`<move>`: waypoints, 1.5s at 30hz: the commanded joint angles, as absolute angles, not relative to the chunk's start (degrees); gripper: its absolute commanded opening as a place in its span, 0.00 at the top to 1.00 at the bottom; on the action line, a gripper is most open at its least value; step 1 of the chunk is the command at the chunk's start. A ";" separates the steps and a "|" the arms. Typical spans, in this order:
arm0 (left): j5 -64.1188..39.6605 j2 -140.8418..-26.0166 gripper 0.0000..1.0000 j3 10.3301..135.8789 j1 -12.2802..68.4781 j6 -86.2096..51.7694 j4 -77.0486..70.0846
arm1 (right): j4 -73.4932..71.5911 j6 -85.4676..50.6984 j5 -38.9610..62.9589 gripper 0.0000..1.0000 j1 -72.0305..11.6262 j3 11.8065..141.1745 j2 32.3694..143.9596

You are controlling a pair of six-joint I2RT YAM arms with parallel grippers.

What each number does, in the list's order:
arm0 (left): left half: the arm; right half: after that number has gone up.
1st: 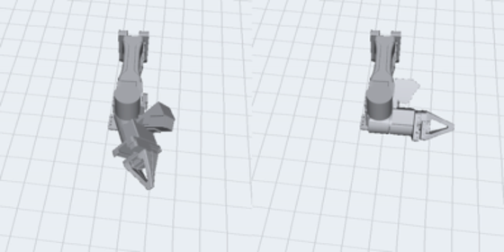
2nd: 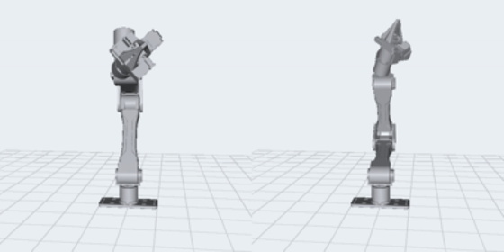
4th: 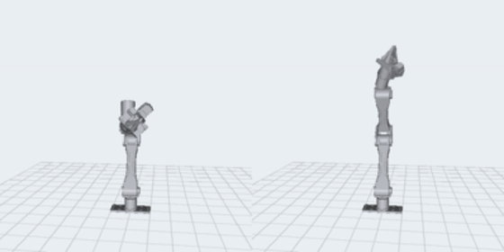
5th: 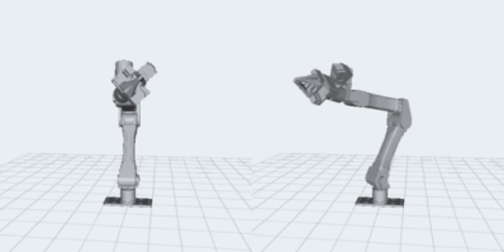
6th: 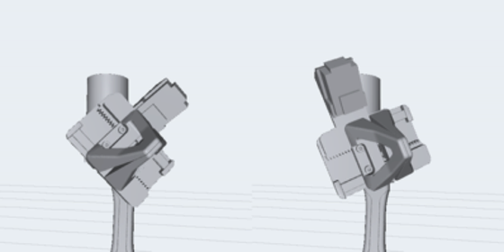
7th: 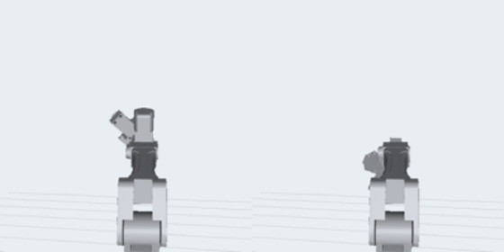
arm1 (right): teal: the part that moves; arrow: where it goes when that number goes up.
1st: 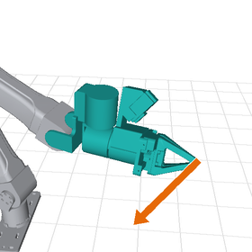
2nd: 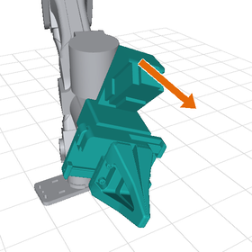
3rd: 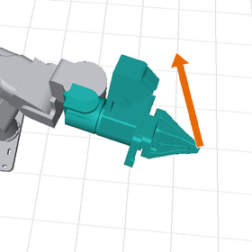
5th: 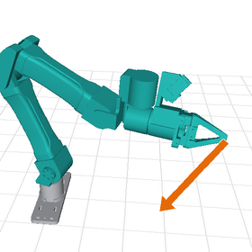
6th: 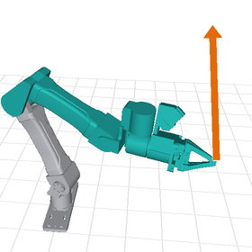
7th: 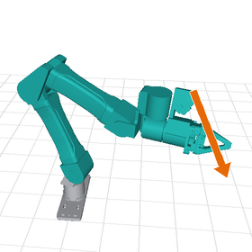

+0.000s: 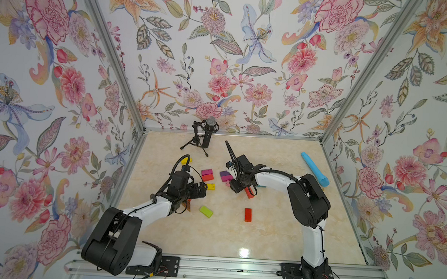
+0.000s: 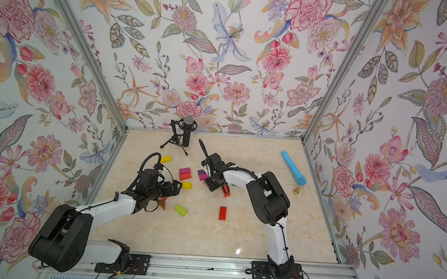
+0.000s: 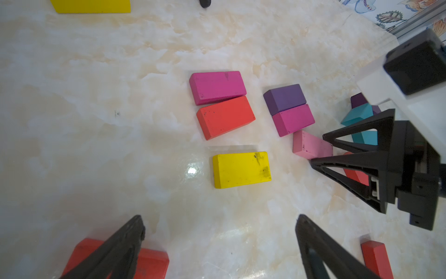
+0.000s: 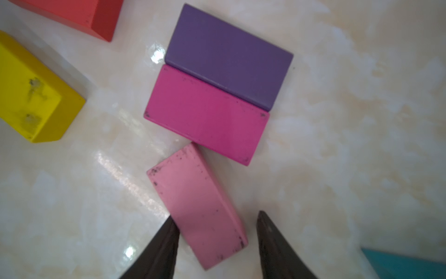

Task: Assemble a piece of candy with building blocks
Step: Assemble the building block at the center of the board.

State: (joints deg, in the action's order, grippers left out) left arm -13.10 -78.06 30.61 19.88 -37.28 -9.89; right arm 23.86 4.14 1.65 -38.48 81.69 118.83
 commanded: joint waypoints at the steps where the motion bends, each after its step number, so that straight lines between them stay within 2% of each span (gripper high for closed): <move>1: -12.22 -78.13 0.01 30.65 20.05 -36.91 -9.58 | 28.30 5.10 -0.19 0.47 -37.72 80.09 118.81; 11: -12.22 -77.94 0.01 30.57 19.98 -36.89 -9.49 | 28.55 5.47 0.33 0.52 -37.62 79.15 118.40; 13: -12.33 -78.04 0.01 30.74 20.00 -36.83 -9.44 | 28.54 5.62 0.18 0.58 -37.58 78.99 118.43; 16: -12.30 -78.01 0.01 30.79 20.00 -36.83 -9.30 | 28.65 5.78 0.16 0.60 -37.51 79.09 118.59; 34: -12.22 -78.22 0.01 31.21 20.02 -36.66 -8.85 | 29.07 8.10 -1.59 0.58 -35.07 84.51 122.28; 45: -11.95 -78.66 0.01 31.20 20.04 -36.65 -8.96 | 29.18 12.41 0.83 0.59 -36.81 87.40 124.50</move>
State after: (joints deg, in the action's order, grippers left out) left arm -13.10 -78.11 30.63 19.88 -37.28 -9.58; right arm 26.37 9.69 0.43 -35.83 86.98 121.86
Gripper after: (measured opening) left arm 0.989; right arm 0.408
